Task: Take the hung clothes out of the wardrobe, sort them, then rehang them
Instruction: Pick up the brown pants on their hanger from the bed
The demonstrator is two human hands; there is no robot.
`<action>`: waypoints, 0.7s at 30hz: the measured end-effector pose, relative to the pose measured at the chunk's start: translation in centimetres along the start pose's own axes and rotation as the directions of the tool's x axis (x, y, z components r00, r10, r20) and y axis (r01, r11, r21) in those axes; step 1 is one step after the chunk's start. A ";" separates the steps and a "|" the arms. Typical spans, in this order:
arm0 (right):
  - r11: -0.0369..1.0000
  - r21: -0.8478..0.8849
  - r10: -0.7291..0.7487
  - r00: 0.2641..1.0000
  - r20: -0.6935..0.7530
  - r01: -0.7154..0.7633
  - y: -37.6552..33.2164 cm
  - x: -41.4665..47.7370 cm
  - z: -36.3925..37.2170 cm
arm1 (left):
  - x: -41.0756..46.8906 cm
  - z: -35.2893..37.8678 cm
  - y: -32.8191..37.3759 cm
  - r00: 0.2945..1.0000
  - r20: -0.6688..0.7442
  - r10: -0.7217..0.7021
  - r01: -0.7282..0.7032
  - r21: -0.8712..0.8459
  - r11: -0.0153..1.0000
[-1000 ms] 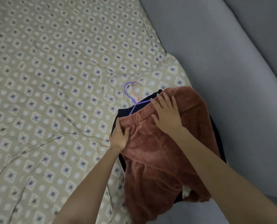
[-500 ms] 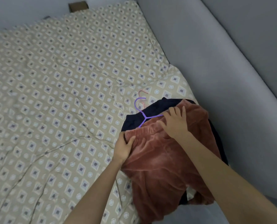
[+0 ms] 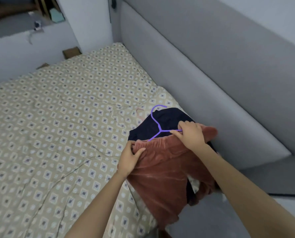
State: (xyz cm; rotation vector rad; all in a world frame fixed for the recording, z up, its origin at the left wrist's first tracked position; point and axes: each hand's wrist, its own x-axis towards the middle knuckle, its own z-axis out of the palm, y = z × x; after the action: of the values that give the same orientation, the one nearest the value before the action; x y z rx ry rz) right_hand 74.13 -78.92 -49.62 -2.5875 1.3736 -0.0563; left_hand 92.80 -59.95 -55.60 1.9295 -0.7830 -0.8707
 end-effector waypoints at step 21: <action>0.658 0.493 0.739 0.614 -0.278 -0.569 2.3 -39.5 -11.0 | -18.6 3.9 12.4 0.603 0.590 0.537 -0.654 -0.021 0.756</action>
State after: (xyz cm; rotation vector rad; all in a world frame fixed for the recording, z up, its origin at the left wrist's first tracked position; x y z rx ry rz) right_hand 48.49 -49.54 -36.79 -1.6542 2.1768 -0.7701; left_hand 76.95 -52.57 -41.15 1.3664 -1.8269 -0.9510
